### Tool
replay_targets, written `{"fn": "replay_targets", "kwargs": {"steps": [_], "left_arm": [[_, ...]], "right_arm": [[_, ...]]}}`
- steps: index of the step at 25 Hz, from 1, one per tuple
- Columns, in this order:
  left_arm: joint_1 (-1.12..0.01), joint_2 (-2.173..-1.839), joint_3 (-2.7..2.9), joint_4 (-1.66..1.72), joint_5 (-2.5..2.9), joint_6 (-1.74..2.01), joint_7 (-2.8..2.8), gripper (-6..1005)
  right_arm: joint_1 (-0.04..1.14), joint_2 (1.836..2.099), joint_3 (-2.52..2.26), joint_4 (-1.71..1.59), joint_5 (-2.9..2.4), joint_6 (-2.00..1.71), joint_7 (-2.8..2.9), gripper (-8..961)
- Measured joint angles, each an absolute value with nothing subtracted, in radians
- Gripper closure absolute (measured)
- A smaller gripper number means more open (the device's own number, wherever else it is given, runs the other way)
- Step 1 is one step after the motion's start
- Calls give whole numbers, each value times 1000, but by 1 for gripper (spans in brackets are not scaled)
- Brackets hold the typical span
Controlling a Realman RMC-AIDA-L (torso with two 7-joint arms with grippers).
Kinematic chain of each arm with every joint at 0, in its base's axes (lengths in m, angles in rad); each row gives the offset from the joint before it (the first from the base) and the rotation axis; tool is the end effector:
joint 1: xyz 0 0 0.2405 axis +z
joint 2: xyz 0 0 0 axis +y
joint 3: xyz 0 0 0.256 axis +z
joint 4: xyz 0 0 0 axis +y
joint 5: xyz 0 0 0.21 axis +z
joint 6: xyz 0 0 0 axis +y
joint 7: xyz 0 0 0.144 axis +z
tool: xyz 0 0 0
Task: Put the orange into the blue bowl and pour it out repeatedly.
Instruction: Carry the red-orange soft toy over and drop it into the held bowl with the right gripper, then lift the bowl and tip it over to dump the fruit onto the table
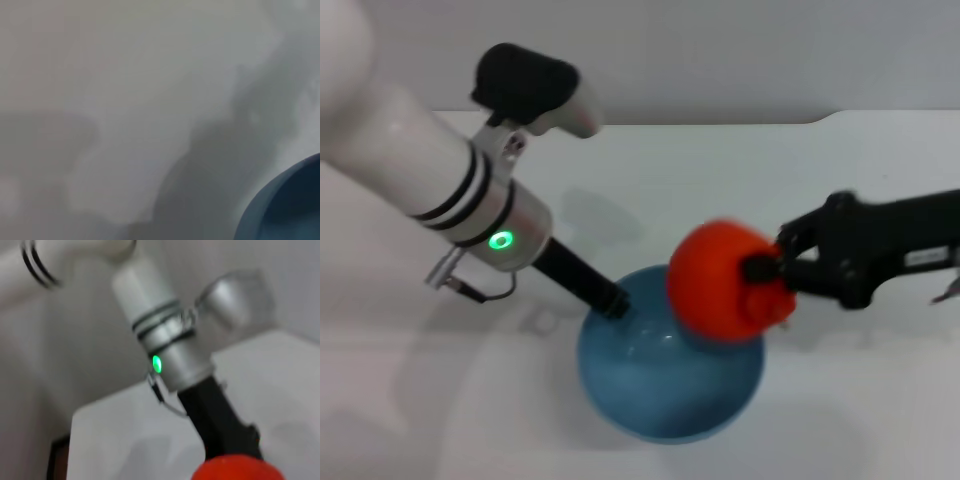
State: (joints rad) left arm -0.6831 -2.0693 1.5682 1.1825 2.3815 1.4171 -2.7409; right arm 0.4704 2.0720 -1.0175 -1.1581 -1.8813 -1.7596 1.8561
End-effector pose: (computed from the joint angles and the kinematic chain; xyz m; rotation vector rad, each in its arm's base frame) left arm -0.1520 0.3506 -0.0553 -2.6882 -1.0979 0.3878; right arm 0.1832 0.3160 0.0320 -3.0110 0.5721 0.5894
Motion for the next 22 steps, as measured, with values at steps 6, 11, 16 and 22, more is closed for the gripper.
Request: {"fn": "replay_targets", "kwargs": {"steps": [6,11,16,22], "left_arm": [[-712,-2070,1596,1189,2365,1395,-2751,1000],[-713,-2069,1591,1193,2364,1379,-2751,1000],[-676,-2062,1580,1214,2379,1324,-2744,1000],[-539,-2059,1502,1348,2397,1204,-2695,1000]], "right_arm": [[486,2074,-1158,-1122,-1923,-1682,1872,832],[488,2072,-1150,-1134,-1950,-1683,1896,698],[468,2068,-986,-1148,-1959,-1685,1982,559],[449,2062,-821,-1151,-2069,-1685,2060,505]]}}
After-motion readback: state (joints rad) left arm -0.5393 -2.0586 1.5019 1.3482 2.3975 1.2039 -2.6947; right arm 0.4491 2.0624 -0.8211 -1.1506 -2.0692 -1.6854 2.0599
